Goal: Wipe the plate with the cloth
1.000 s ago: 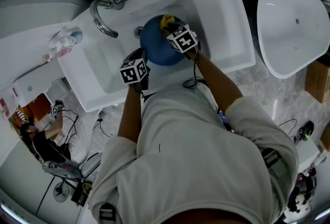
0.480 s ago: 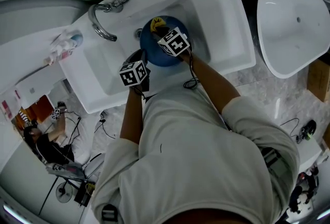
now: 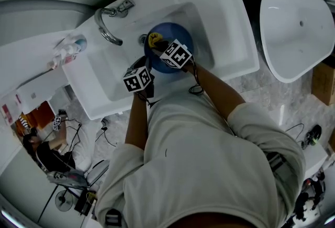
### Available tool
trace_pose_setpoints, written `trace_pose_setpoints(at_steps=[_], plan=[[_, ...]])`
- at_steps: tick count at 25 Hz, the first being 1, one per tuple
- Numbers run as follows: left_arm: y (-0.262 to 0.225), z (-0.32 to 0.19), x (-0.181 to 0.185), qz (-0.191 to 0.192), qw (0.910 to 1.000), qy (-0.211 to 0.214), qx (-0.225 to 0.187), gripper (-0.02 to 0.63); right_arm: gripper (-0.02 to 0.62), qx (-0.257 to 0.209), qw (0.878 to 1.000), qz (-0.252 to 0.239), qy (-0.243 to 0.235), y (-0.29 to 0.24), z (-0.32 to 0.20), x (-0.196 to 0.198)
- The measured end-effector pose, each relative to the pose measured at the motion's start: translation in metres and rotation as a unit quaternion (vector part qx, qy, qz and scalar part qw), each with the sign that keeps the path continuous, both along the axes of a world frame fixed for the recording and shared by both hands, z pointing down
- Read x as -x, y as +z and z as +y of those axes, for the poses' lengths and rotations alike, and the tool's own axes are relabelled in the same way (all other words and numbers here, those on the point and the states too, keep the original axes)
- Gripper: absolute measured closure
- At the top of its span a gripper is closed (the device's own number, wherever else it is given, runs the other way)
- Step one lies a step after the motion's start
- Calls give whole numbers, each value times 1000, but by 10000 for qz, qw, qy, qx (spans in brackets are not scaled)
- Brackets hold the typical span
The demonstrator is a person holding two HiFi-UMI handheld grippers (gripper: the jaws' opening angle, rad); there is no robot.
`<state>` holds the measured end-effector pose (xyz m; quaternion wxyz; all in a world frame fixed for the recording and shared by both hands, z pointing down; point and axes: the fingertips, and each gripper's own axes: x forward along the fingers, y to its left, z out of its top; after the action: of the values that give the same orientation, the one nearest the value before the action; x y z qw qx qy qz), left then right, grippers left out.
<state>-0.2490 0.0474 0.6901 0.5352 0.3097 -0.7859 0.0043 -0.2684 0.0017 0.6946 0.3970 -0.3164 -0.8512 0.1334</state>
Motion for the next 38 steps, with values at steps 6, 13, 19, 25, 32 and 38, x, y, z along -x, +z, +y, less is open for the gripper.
trace_pose_setpoints(at_steps=[6,13,19,25,32,38], plan=[[-1,1,3,24,10000,-62,-20,546,534,76,9987,31,-495,-5,14,-14],[4,5,3,166,9998,-108,-8,549,534,188,9920,228,-1228,-1,31,-42],[3,2,6,159,9998,-102,-48,551,534,-93,9789,26,-2043,-1,36,-66],[1,5,7,151,9998,-114,-10,553,534,-310,9642,-11,-2634,6,38,-84],[-4,13,13,66,9997,-214,2,558,534,-717,9432,414,-3217,26,23,-118],[-3,20,13,86,9996,-273,34,560,534,-921,9478,767,-2955,42,7,-124]])
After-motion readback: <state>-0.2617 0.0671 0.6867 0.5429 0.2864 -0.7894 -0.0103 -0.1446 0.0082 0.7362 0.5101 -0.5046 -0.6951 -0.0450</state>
